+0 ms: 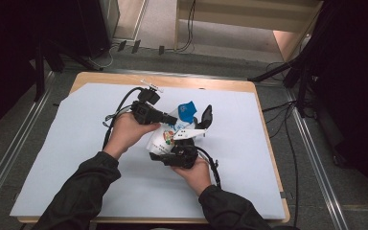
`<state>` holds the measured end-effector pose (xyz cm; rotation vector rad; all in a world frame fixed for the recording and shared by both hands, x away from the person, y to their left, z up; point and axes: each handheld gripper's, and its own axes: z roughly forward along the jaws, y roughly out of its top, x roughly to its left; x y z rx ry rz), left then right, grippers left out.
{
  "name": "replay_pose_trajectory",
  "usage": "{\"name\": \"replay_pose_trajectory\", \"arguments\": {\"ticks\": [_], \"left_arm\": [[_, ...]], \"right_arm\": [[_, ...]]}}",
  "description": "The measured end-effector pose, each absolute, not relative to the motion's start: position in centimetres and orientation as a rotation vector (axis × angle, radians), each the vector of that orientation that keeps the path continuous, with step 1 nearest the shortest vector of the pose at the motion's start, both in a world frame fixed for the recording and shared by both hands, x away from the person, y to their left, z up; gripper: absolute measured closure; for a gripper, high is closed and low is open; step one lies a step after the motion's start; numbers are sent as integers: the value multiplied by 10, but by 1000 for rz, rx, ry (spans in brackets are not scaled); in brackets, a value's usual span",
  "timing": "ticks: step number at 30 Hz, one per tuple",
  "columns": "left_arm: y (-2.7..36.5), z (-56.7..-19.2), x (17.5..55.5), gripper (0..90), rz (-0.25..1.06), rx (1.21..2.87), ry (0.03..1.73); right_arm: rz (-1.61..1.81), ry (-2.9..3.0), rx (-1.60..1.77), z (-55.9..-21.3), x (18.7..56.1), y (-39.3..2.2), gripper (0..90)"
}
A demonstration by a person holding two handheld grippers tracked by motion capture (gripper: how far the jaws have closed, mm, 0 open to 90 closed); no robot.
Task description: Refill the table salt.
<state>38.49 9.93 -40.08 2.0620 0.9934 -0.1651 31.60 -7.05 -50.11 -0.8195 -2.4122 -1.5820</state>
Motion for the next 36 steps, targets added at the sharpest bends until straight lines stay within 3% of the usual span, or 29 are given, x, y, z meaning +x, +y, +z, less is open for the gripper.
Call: {"name": "replay_pose_trajectory", "arguments": {"ticks": [5, 16, 28, 36], "left_arm": [[97, -399, 384, 899, -130, 2076, 993], [94, -399, 385, 899, -107, 2066, 999], [96, -397, 383, 764, -122, 2084, 984], [98, -398, 381, 744, -122, 2108, 983]], "right_arm": [[-1584, -2430, -812, -500, 315, -70, 626], [-1578, -2440, -821, -497, 316, -69, 624], [-1601, -2399, -819, -498, 316, -70, 636], [-1619, -2381, -847, -498, 317, -74, 640]]}}
